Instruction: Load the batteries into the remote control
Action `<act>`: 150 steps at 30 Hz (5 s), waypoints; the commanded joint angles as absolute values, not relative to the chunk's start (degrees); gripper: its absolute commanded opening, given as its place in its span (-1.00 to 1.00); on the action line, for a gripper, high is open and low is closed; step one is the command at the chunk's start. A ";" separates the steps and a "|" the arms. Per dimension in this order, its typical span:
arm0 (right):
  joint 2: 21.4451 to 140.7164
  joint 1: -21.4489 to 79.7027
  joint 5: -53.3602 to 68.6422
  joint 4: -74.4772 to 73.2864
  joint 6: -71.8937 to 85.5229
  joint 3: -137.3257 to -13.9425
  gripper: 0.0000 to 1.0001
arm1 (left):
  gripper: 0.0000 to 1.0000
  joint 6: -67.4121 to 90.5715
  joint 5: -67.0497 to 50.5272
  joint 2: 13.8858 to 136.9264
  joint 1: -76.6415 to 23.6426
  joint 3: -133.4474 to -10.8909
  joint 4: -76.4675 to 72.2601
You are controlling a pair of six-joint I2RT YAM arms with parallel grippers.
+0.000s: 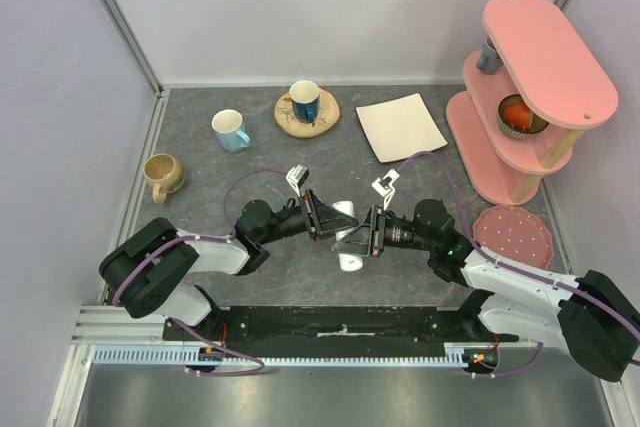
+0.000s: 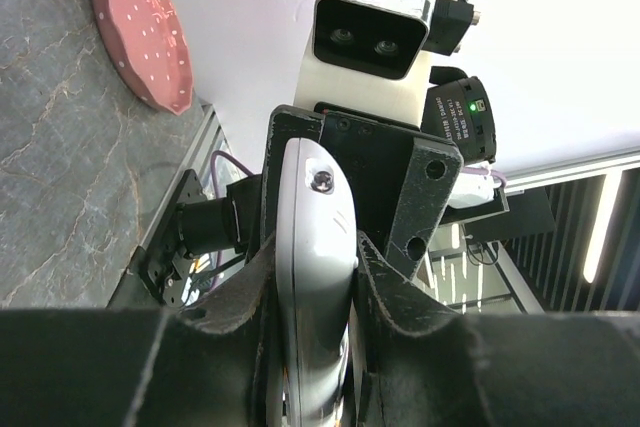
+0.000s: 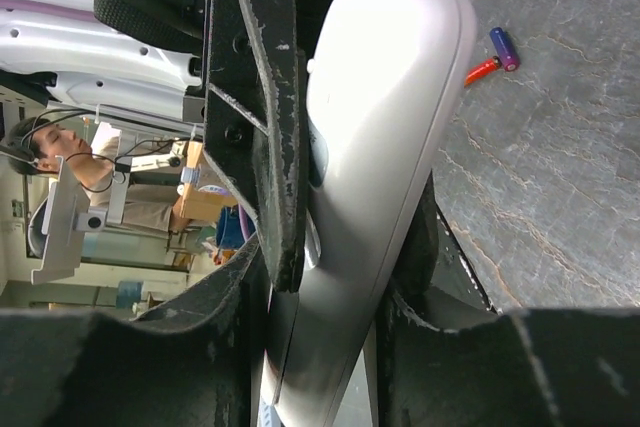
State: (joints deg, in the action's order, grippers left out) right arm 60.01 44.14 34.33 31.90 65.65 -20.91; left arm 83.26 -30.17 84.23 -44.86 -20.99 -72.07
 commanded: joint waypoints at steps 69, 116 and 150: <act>54.40 43.86 32.52 28.56 65.04 -18.11 -0.33 | -0.96 84.11 -31.38 81.91 -43.86 -22.24 -95.36; 89.45 42.98 -48.25 -49.13 25.22 -60.37 -1.00 | 0.78 61.53 -18.11 29.02 -27.95 -9.32 -25.17; 103.89 38.14 -23.58 -40.61 19.51 -61.17 -0.11 | -0.06 60.91 -18.81 23.82 -27.95 -6.77 -19.95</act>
